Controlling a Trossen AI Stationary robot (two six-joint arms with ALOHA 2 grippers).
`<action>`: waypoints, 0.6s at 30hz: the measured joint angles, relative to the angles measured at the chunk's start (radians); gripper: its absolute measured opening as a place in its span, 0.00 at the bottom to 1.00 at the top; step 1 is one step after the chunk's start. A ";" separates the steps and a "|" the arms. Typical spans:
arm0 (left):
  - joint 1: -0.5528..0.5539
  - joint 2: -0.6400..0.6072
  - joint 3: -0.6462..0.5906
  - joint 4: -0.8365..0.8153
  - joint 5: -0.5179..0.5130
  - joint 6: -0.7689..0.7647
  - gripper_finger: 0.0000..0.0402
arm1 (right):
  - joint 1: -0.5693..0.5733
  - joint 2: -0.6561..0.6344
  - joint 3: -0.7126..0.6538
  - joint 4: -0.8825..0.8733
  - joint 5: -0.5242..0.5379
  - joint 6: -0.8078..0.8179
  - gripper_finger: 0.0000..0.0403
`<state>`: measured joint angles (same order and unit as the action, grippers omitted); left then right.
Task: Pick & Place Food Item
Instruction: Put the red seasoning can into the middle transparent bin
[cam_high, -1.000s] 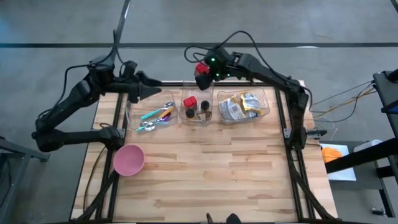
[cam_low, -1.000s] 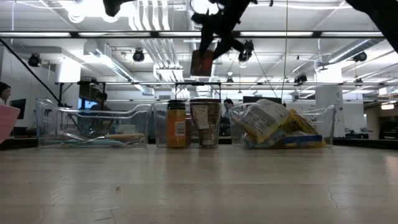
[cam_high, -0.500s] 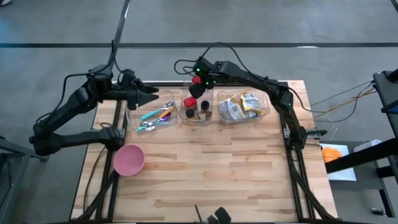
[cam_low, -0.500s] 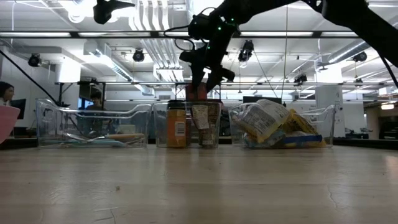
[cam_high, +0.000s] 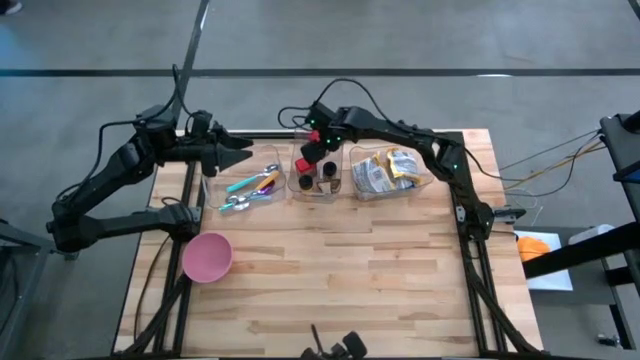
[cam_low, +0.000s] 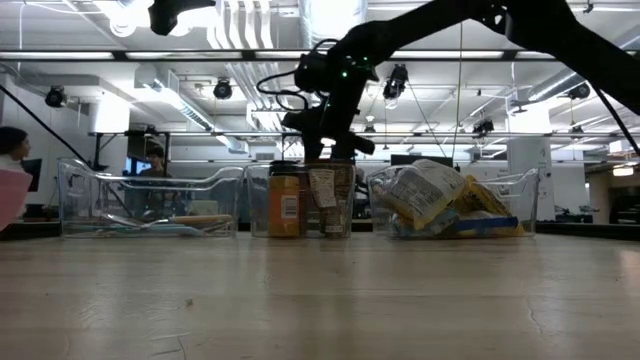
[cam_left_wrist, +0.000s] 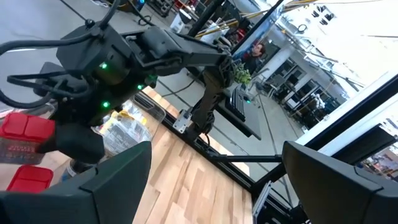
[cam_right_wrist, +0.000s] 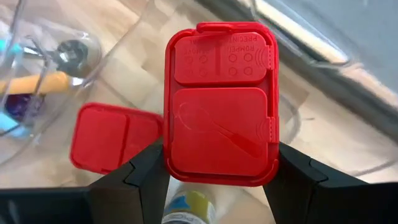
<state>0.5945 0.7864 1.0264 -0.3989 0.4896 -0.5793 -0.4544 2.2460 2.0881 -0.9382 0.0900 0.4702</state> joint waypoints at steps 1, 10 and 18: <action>0.000 0.000 0.000 -0.001 0.000 0.000 0.91 | 0.000 0.002 -0.007 0.007 -0.009 0.006 0.50; 0.000 0.000 0.000 -0.003 0.003 0.011 0.91 | 0.000 0.002 -0.095 0.107 -0.027 0.096 0.50; 0.000 0.001 0.000 -0.005 0.003 0.011 0.91 | 0.001 -0.003 -0.202 0.192 -0.040 0.203 0.50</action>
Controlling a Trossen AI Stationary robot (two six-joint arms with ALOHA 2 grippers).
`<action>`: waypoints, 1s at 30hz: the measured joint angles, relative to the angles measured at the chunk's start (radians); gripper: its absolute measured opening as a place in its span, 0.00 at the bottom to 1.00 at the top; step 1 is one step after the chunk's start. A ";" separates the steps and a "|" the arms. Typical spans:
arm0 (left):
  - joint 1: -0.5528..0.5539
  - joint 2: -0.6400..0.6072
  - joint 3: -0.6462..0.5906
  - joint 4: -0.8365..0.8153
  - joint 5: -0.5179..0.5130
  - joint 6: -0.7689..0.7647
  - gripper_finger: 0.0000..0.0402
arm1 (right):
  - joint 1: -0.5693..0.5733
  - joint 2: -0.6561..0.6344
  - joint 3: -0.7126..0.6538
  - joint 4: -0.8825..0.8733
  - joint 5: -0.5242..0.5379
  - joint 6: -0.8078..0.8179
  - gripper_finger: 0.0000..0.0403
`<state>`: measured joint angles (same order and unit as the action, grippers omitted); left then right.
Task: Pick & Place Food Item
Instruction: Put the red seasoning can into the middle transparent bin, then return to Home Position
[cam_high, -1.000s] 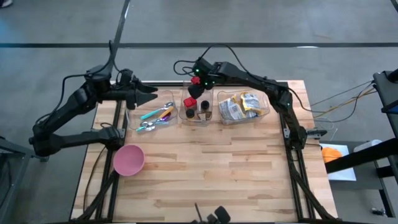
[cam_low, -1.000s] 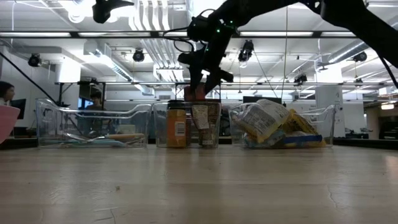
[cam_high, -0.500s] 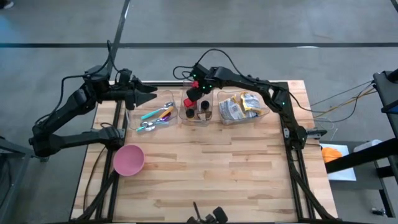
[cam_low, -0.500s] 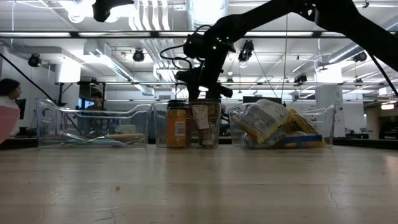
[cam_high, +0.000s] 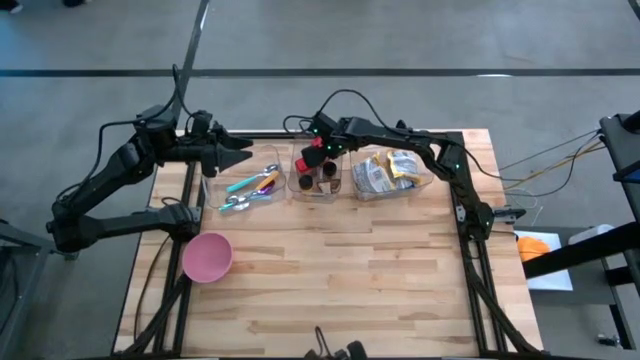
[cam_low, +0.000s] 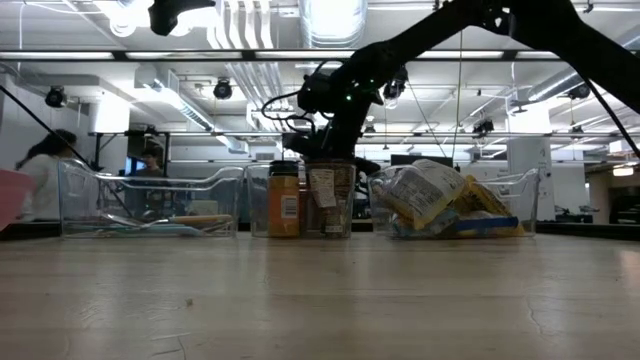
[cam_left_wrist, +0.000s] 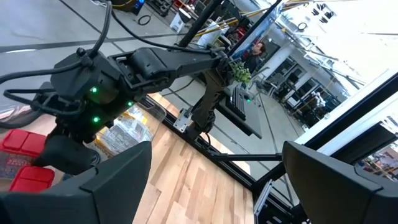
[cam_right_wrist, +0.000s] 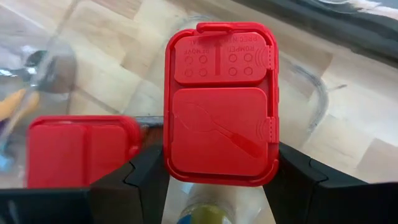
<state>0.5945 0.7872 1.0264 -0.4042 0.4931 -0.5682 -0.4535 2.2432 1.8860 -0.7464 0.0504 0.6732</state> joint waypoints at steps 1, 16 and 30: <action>0.000 0.000 0.000 0.000 0.000 0.000 0.91 | 0.002 0.000 -0.008 0.004 0.002 0.005 0.50; 0.000 0.000 0.000 0.002 0.000 -0.008 0.91 | 0.014 0.002 -0.003 0.000 0.002 0.014 0.75; -0.002 -0.029 0.000 0.004 0.015 0.051 0.91 | 0.065 -0.173 0.017 -0.084 0.060 -0.114 0.78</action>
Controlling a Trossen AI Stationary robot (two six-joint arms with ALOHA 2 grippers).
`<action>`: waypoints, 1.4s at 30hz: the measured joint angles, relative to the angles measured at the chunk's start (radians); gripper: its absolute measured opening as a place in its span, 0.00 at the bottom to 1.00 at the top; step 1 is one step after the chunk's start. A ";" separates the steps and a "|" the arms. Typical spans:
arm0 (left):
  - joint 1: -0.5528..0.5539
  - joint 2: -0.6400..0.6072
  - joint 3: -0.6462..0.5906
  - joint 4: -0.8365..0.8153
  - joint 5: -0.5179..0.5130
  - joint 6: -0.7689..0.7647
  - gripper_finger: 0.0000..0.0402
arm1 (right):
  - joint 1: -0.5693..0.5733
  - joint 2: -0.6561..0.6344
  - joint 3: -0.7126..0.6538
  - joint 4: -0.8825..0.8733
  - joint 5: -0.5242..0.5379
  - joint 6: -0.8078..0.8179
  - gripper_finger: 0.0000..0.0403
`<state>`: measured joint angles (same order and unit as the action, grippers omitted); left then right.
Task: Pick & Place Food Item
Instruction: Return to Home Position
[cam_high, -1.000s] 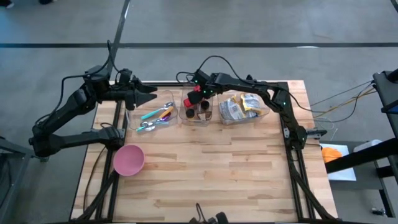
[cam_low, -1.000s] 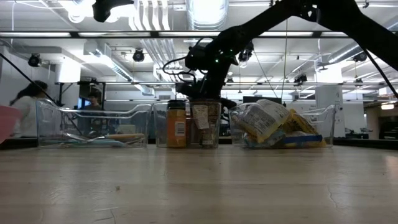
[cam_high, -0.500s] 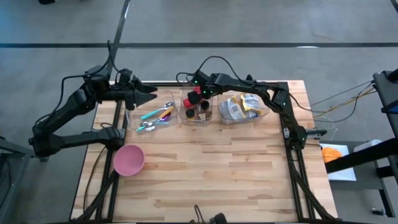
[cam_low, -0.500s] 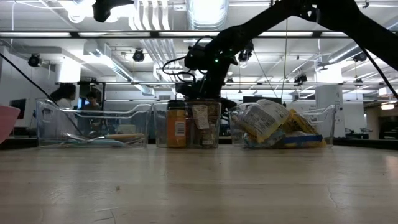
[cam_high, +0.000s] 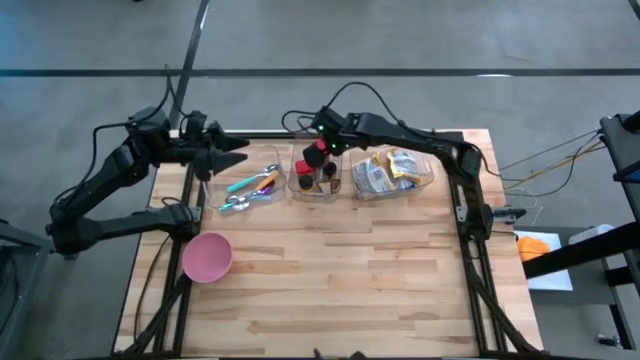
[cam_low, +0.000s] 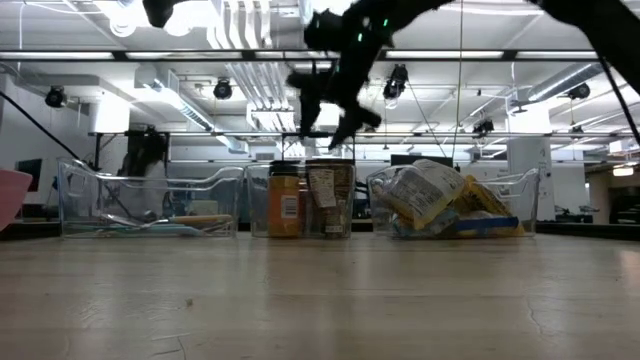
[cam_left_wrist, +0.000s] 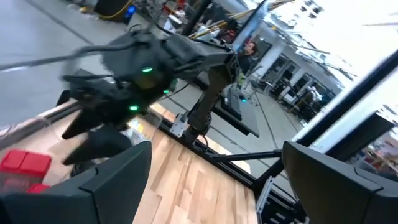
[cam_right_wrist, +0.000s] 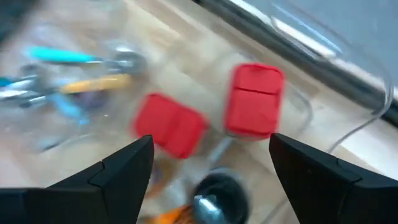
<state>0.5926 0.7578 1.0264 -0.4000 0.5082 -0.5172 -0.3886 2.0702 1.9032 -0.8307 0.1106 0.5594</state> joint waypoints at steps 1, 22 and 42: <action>0.000 -0.009 0.000 0.000 0.010 0.010 0.91 | 0.012 -0.021 -0.002 0.001 0.007 -0.016 0.78; -0.006 -0.317 -0.195 -0.014 0.044 0.122 0.91 | 0.353 -0.688 -0.569 0.508 0.206 -0.043 0.78; -0.005 -0.416 -0.279 -0.203 0.067 0.187 0.91 | 0.564 -1.066 -1.038 0.863 0.301 0.097 0.78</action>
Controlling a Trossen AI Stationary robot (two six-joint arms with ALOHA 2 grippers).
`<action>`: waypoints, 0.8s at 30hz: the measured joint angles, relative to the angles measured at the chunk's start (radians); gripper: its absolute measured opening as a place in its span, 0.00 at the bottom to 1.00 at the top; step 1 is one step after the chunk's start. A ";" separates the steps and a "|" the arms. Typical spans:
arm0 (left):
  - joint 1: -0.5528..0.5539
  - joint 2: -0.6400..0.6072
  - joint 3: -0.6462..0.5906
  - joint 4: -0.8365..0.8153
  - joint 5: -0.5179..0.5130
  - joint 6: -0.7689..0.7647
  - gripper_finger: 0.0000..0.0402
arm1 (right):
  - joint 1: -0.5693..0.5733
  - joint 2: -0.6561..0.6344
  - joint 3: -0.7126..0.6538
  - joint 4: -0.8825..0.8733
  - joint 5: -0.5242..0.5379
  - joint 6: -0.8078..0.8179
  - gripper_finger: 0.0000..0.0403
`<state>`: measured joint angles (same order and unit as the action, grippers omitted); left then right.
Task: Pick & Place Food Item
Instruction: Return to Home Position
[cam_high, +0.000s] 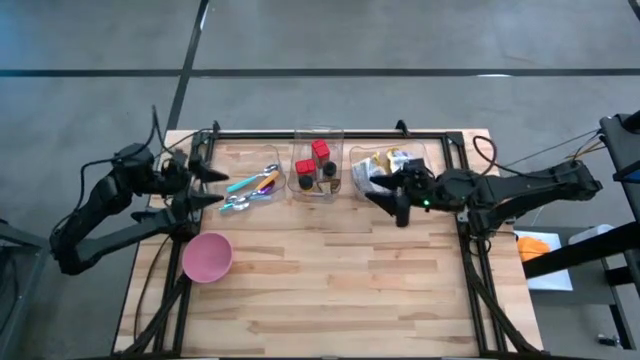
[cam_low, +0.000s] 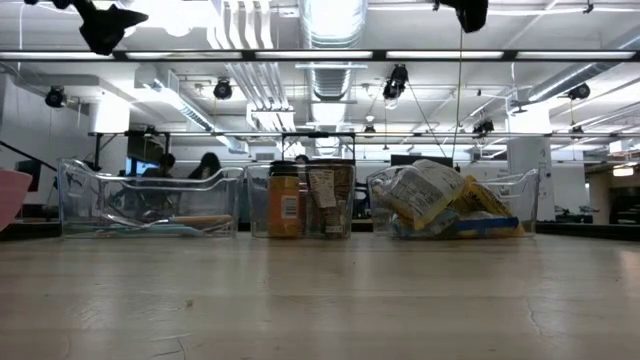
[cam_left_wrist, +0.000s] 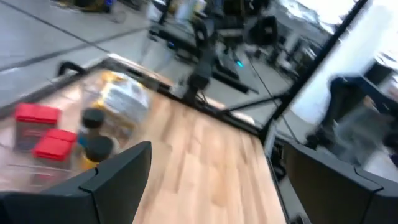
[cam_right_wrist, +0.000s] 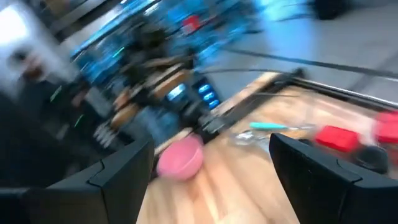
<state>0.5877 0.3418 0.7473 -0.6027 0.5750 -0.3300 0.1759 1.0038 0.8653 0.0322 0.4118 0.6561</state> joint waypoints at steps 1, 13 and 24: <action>0.000 -0.003 -0.007 -0.004 0.028 0.022 0.91 | 0.010 -0.013 -0.008 0.000 -0.046 -0.051 0.78; 0.000 -0.203 -0.017 -0.134 0.090 0.114 0.91 | 0.112 -0.115 -0.052 0.050 -0.203 -0.357 0.78; 0.001 -0.344 -0.050 -0.234 0.077 0.127 0.91 | 0.110 -0.310 -0.391 0.391 -0.277 -0.364 0.78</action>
<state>0.5884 -0.0024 0.6975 -0.8367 0.6517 -0.2034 0.2859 0.6942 0.4738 0.4231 0.1352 0.2922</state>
